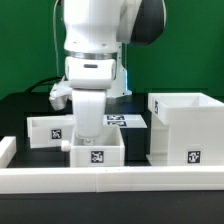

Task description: Assemble drawer

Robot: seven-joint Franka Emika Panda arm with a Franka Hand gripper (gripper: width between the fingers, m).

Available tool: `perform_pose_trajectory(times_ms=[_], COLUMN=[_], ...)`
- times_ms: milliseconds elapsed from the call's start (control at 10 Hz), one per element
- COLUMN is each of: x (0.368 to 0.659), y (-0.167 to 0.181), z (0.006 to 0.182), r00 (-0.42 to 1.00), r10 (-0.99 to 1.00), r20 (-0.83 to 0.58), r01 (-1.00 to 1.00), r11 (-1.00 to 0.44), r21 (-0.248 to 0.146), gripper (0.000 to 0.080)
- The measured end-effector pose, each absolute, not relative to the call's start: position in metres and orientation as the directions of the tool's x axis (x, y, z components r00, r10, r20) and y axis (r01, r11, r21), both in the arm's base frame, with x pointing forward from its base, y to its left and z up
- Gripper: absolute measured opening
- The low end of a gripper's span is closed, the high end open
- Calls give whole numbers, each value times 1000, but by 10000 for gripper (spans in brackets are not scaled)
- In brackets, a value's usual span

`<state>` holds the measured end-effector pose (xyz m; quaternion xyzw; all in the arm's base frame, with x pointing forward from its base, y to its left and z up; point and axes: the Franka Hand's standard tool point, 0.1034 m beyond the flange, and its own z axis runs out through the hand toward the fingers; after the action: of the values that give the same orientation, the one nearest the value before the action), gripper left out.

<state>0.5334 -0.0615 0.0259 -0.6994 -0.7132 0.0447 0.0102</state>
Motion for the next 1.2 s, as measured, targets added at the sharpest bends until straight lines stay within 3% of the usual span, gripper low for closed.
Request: perform_pose_trajectory(times_ms=[200, 400, 800, 1000, 1200], x=[532, 534, 545, 546, 544], y=[-62, -62, -29, -29, -30], z=[25, 24, 19, 17, 16], r00=[-36, -25, 23, 26, 26], r10=[998, 999, 999, 999, 999], r20=[-44, -47, -33, -30, -31], r01=[996, 998, 999, 1000, 999], r11=[33, 22, -24, -26, -27], r21=[-81, -51, -46, -17, -24], gripper=[41, 41, 41, 41, 41])
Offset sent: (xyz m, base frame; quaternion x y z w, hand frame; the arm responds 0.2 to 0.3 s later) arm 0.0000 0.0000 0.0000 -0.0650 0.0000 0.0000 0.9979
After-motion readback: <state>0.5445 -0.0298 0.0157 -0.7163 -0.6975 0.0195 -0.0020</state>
